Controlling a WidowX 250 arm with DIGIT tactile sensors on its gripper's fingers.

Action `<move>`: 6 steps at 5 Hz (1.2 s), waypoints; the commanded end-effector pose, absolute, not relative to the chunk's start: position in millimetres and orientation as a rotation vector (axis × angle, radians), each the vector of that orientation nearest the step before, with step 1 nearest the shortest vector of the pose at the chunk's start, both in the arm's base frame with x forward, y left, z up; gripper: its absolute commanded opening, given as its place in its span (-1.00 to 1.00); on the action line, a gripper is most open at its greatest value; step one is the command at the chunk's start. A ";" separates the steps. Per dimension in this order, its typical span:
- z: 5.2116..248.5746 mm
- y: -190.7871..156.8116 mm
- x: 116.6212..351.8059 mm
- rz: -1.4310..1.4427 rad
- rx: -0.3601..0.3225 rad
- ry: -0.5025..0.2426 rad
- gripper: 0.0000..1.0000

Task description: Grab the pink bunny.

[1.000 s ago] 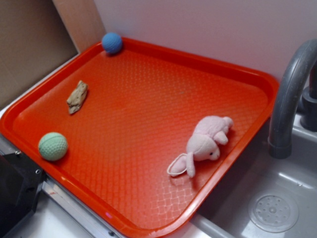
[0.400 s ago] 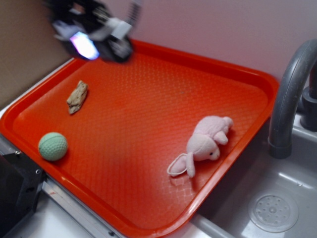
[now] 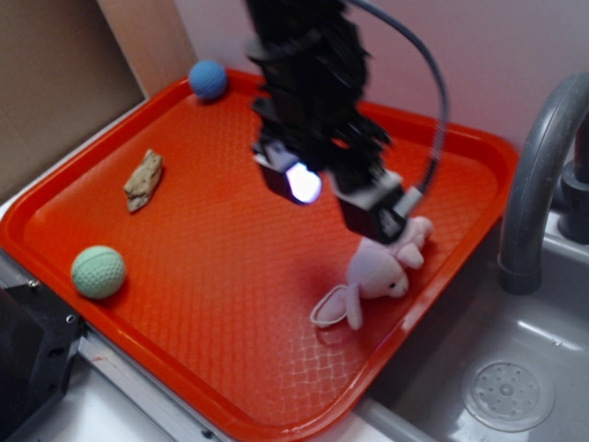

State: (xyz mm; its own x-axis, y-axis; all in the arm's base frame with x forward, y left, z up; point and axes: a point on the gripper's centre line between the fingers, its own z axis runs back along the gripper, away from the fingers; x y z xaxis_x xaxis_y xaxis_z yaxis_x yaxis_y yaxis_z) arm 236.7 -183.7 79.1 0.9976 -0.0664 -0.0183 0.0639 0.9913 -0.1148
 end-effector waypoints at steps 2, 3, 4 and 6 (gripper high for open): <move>37.1 -209.8 242.9 -0.133 -0.059 0.031 1.00; 27.1 -205.2 240.6 -0.130 -0.041 0.056 1.00; 25.5 -204.3 239.8 -0.129 -0.030 0.056 -1.00; 29.3 -199.3 240.6 -0.127 -0.019 0.046 -1.00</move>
